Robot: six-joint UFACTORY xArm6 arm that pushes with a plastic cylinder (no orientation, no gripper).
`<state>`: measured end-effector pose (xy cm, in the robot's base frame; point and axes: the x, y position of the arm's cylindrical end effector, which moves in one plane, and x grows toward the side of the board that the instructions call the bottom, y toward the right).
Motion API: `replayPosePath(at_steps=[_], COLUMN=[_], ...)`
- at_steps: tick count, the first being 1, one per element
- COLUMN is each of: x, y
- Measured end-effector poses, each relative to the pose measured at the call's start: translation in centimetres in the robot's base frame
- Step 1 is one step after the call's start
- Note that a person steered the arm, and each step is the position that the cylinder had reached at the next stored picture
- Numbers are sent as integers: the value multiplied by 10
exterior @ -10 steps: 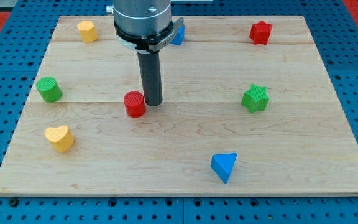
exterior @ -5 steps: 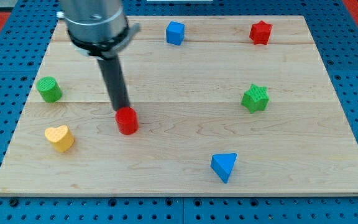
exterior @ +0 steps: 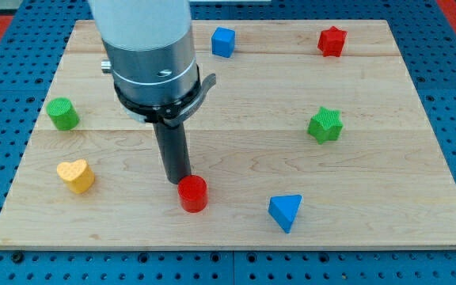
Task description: Move the red circle horizontally to the blue triangle
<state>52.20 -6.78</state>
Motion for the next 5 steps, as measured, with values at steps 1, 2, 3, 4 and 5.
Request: replayPosePath(at_steps=[1, 2, 3, 4, 5], x=[-9, 16, 9, 13, 36], y=[5, 10, 22, 75, 76])
